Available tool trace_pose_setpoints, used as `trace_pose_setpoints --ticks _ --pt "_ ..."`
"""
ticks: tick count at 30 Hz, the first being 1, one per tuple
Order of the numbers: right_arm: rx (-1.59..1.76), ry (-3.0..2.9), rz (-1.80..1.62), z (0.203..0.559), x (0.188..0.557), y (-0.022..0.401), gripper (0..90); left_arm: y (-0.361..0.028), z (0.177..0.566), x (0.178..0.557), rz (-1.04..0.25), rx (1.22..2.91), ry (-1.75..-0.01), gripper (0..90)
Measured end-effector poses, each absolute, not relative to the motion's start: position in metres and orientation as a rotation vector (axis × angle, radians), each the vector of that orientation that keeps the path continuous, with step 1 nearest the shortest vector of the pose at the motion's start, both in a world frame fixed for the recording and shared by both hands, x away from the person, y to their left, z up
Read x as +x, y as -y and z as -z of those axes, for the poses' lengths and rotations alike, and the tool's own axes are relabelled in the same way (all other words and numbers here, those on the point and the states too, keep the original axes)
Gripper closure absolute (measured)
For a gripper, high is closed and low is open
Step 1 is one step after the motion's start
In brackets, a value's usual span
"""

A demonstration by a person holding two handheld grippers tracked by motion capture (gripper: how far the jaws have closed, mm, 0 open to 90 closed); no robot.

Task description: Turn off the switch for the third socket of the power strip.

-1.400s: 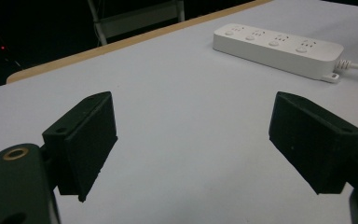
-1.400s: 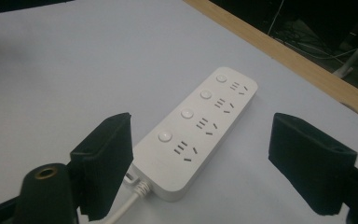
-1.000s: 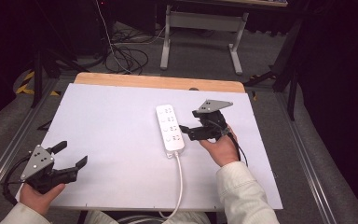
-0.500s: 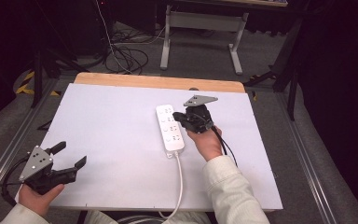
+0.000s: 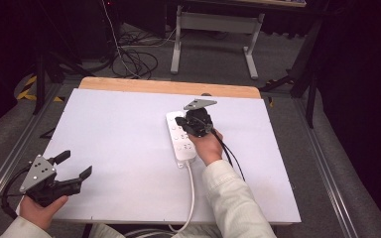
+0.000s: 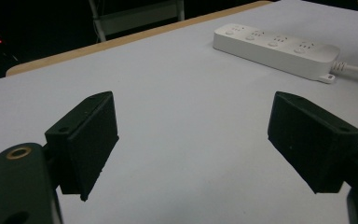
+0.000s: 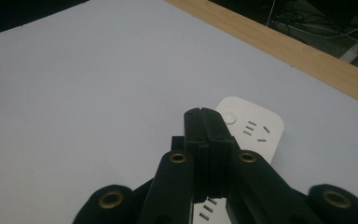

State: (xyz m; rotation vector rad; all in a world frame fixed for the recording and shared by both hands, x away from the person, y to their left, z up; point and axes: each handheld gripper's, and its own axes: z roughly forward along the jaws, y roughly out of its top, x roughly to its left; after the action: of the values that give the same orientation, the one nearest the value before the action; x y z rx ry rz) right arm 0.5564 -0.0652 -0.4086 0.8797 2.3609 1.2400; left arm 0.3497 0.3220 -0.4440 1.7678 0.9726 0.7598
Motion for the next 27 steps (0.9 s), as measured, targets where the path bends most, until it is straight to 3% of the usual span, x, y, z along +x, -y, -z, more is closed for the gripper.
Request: trace_pose_setpoints --ticks 27 --pt "1.061 -2.432 -1.145 0.443 0.585 0.045 90.0 -0.323 0.444 0.35 -0.755 1.767 -0.97 16.3"
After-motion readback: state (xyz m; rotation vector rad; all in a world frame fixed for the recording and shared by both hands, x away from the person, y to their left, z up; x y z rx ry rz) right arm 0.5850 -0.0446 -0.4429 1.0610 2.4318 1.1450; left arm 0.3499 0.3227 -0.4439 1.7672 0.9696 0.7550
